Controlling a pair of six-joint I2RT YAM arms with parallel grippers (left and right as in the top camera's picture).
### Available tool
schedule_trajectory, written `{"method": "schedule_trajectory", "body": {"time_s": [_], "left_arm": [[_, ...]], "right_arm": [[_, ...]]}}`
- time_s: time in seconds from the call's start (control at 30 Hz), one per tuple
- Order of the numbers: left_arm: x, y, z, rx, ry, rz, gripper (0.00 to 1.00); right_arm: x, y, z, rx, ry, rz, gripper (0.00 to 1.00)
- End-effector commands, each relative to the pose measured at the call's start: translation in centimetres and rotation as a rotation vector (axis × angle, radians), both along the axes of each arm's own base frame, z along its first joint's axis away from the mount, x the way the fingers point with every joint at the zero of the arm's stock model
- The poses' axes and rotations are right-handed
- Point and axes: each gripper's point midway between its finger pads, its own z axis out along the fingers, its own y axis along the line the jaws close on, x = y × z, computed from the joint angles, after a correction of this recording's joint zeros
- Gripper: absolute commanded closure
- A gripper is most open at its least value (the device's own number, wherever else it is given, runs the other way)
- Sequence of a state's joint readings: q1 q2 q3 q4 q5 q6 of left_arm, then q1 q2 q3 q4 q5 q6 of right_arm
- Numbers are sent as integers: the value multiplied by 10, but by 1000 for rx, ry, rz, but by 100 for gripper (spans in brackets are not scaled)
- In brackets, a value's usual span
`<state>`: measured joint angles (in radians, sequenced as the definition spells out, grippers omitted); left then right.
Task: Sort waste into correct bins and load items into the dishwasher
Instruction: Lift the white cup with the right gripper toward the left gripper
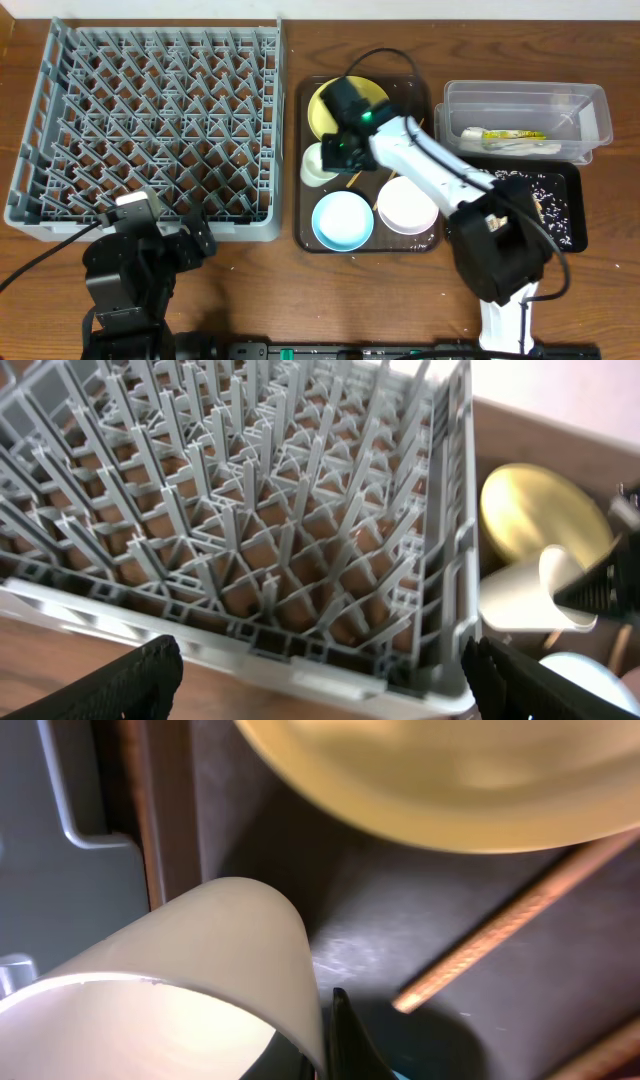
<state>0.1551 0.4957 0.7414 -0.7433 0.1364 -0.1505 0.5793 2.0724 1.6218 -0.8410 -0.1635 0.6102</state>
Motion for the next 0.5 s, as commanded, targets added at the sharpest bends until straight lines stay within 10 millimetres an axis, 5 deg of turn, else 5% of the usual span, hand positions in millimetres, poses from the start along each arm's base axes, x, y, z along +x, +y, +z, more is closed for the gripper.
{"method": "schedule_trajectory", "body": {"time_s": [0.0,0.2,0.47], "left_arm": [[3,-2,12,-180,-45,99,7],[15,-18,6,-564,-3,229,7],[53,-82,10,-913,151,-52,7]], "right_arm": [[24,-14,70,156,-108,13,99],[43,-37,132,376,-199,35,99],[36,-26,140,544,-151,134,99]]}}
